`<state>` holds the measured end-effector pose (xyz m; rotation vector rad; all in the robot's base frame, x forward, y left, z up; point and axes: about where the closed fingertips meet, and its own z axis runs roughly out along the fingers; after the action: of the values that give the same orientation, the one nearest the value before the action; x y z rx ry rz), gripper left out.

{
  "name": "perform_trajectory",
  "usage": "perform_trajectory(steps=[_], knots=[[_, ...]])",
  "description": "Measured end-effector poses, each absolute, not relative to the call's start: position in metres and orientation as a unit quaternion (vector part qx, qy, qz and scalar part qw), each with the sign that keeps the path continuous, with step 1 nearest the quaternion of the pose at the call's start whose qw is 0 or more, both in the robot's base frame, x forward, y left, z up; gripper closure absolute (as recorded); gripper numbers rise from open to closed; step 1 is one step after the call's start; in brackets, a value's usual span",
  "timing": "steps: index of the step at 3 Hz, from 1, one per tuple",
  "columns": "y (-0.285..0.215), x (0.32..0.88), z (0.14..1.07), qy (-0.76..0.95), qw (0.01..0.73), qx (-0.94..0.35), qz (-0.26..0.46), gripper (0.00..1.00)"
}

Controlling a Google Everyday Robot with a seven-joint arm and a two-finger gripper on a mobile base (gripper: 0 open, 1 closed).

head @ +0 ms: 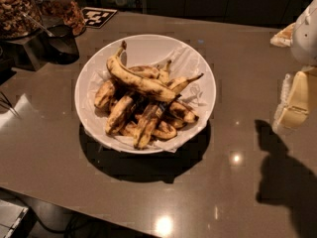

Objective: Pick banana from white bowl

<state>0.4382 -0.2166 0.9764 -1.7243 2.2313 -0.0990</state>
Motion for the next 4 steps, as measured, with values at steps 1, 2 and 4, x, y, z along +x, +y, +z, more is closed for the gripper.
perform_trajectory(steps=[1, 2, 4], knots=[[-0.217, 0.438, 0.976, 0.781, 0.159, -0.603, -0.035, 0.0], [-0.215, 0.442, 0.979, 0.799, 0.132, -0.586, -0.036, 0.0], [-0.178, 0.486, 1.007, 0.807, 0.127, -0.571, -0.08, 0.0]])
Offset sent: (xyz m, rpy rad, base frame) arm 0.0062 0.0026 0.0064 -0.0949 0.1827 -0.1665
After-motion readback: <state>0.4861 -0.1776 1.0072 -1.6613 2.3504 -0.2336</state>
